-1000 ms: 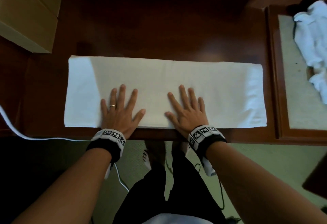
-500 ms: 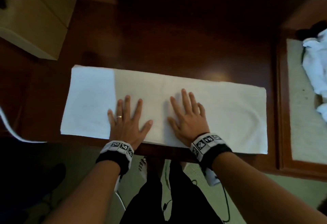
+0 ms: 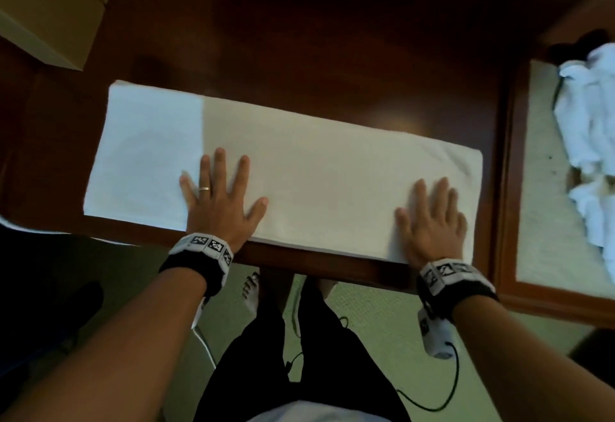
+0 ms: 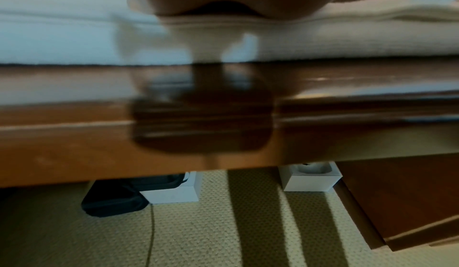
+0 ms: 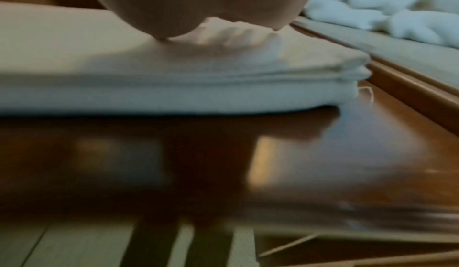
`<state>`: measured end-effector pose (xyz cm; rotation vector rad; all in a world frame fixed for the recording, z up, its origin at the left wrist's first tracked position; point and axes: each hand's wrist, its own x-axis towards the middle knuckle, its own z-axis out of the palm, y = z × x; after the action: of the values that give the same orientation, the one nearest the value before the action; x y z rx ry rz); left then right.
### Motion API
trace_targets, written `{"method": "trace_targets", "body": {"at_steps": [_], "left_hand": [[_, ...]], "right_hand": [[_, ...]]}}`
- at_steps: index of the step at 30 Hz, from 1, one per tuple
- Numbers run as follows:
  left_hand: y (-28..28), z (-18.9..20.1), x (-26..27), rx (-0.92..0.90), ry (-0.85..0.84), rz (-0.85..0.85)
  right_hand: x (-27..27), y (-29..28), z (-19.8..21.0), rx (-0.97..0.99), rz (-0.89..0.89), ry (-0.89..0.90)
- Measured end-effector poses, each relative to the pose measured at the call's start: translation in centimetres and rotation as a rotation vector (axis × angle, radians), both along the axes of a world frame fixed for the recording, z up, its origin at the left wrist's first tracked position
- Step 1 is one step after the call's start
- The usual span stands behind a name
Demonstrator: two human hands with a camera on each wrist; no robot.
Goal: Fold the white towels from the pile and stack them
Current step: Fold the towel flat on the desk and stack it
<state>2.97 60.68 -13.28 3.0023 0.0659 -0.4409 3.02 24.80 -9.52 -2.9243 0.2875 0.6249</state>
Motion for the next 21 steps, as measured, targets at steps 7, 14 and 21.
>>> {"method": "trace_targets", "body": {"at_steps": [7,14,21], "left_hand": [[-4.2,0.9,-1.6,0.009,0.091,-0.034],[-5.4,2.8,-0.4,0.035,0.185,0.027],[-6.7,4.3,0.3,0.012,0.243,0.087]], "right_hand": [[-8.0,-6.4,0.7,0.042,-0.057,-0.089],[-0.2,-8.6,1.6,0.347,-0.584,-0.098],[2.1,-9.9,1.1,0.591,-0.757,0.177]]}}
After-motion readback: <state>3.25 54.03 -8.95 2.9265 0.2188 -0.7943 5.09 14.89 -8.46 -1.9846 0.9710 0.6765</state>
